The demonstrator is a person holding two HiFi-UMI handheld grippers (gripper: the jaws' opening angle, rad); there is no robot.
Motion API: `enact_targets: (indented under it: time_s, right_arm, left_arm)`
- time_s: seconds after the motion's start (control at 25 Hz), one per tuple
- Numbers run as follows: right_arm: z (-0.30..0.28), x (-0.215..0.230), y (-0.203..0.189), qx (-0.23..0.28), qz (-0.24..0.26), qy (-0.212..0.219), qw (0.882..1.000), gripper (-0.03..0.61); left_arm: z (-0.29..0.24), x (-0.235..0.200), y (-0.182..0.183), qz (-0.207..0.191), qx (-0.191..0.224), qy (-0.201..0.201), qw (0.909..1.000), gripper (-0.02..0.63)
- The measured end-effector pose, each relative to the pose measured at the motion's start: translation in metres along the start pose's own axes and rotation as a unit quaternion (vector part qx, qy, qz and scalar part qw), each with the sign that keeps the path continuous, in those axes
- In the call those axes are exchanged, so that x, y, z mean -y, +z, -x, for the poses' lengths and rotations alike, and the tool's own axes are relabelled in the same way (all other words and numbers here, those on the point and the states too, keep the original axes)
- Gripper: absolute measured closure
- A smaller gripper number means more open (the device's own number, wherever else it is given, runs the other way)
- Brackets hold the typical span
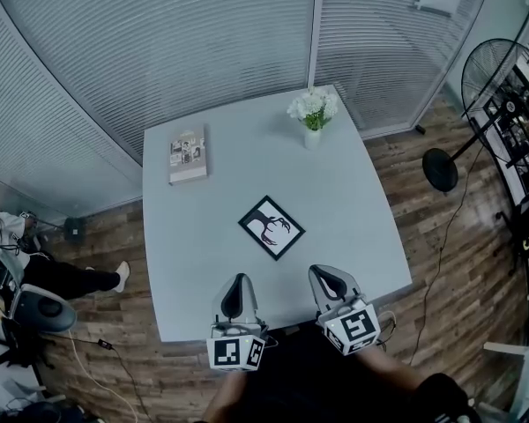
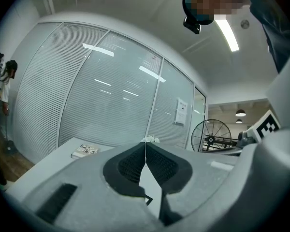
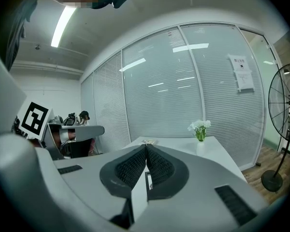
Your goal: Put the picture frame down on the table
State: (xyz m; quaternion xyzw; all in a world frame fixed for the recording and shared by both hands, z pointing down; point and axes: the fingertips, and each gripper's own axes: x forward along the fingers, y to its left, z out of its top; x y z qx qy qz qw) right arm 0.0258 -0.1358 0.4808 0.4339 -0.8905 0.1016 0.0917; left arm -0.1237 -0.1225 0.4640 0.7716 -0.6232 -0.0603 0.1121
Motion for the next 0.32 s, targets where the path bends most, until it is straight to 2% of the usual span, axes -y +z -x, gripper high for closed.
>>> enact_targets:
  time_s: [0.32]
  right_arm:
    - [-0.0007, 0.0002, 0.0026, -0.001, 0.003, -0.001, 1.0, 0.566]
  left_arm:
    - [-0.0028, 0.0013, -0.0016, 0.002, -0.002, -0.003, 1.0, 0.594]
